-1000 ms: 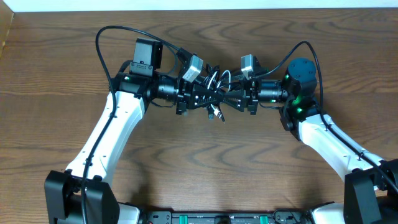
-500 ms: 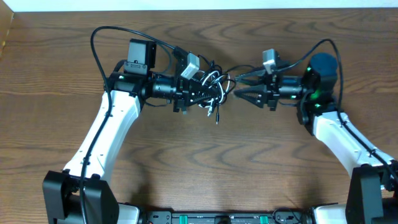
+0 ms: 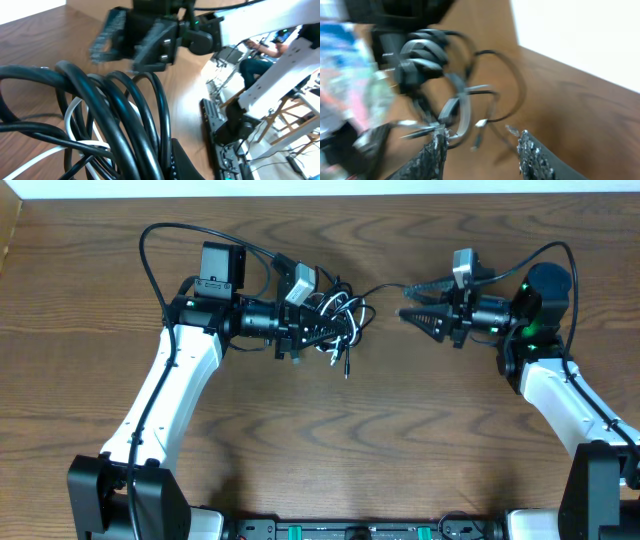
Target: Untangle cables
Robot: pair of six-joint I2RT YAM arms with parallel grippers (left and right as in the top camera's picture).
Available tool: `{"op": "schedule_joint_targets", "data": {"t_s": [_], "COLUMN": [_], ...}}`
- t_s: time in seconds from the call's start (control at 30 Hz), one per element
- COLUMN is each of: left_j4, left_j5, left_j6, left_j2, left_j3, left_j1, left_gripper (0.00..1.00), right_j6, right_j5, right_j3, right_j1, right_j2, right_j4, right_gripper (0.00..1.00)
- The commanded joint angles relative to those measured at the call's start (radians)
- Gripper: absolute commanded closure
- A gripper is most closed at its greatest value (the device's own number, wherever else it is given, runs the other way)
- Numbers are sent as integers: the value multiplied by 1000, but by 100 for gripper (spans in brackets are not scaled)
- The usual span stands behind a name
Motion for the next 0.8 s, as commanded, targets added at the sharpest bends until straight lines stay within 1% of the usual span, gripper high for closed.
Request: {"op": "schedule_joint_targets", "data": {"t_s": [0.0, 0.13, 0.27, 0.4, 0.47, 0.57, 0.77], "left_j4": [6, 9, 36, 54, 54, 54, 58], "left_j5": [105, 114, 116, 115, 108, 103, 100], "left_j6": [18, 50, 55, 55, 55, 55, 55], "left_j2": [-3, -3, -3, -3, -3, -3, -3], "left_j3": [6, 6, 6, 6, 6, 6, 6], "left_j1": [-16, -48, -86, -98, -96, -92, -92], "left_gripper": [92, 92, 92, 92, 92, 92, 92], "right_j6": [-15, -15, -71, -75, -75, -75, -75], "right_j5": [177, 188, 188, 168, 124, 53, -82], "right_j3": [8, 8, 8, 8, 8, 8, 8], "right_j1": [-2, 16, 62, 100, 103, 102, 101], "right_j2": [-6, -6, -6, -6, -6, -6, -6], "right_j4": [-13, -24, -58, -67, -63, -35, -32], "right_gripper": [54, 53, 52, 55, 59, 60, 58]}}
